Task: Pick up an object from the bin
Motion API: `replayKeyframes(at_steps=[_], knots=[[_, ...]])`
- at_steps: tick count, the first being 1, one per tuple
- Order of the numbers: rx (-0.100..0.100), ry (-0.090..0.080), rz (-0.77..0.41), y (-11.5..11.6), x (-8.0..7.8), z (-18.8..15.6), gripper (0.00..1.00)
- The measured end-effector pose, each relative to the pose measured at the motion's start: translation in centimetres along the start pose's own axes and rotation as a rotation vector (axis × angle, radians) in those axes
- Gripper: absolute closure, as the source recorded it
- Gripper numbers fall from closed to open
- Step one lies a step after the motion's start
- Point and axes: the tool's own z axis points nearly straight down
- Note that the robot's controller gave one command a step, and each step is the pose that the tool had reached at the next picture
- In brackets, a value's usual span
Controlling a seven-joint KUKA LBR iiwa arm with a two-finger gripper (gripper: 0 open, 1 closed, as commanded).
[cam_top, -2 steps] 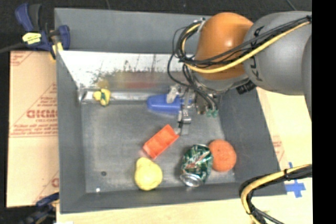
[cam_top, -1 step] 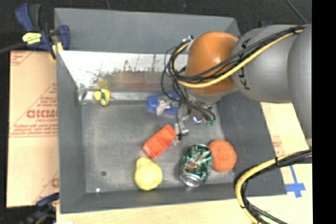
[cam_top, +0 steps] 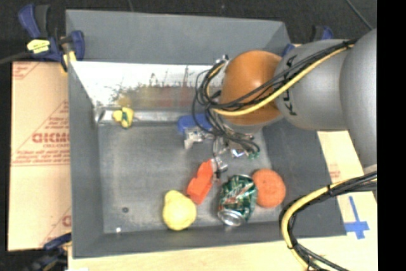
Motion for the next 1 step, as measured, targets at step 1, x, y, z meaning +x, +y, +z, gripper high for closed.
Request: replayKeyframes(at_steps=[1], knots=[[0.001, 0.000, -0.269, 2.59, 1.55, -1.86, 0.00]])
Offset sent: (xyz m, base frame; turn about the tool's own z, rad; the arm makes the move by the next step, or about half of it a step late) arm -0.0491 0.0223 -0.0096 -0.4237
